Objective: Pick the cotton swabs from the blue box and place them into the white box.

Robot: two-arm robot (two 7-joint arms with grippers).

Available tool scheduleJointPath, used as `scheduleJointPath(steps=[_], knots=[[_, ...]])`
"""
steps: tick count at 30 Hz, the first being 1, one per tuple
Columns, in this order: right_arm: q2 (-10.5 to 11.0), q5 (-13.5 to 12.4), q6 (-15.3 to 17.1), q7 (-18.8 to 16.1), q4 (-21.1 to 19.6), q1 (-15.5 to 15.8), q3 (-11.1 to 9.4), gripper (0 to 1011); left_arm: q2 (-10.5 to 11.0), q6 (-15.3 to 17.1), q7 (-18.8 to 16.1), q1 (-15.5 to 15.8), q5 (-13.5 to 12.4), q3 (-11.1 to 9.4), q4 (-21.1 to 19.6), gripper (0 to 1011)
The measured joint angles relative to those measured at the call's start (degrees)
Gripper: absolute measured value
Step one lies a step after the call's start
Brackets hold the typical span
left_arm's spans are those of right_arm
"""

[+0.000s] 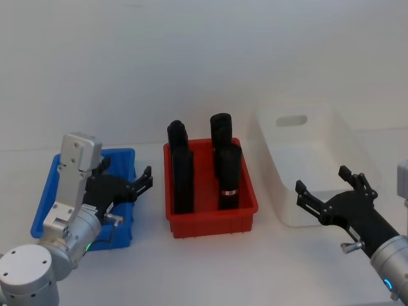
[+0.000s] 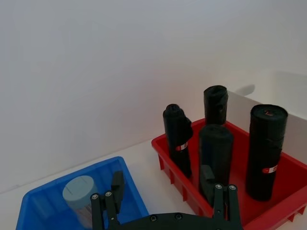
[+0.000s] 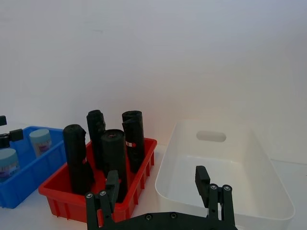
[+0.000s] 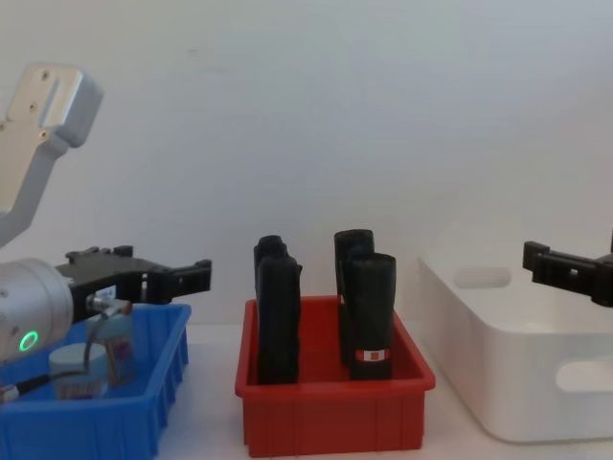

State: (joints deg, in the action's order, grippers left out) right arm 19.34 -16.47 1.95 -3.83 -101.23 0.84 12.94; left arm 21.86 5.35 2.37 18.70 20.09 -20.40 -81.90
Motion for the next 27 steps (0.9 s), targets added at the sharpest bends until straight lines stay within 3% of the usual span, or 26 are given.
scheduleJointPath(steps=[27], knots=[[0.0, 0.0, 0.0, 0.0, 0.0, 0.0, 0.0, 1002, 0.7, 4.7, -2.7, 1.7, 1.4, 3.1, 7.1, 1004]])
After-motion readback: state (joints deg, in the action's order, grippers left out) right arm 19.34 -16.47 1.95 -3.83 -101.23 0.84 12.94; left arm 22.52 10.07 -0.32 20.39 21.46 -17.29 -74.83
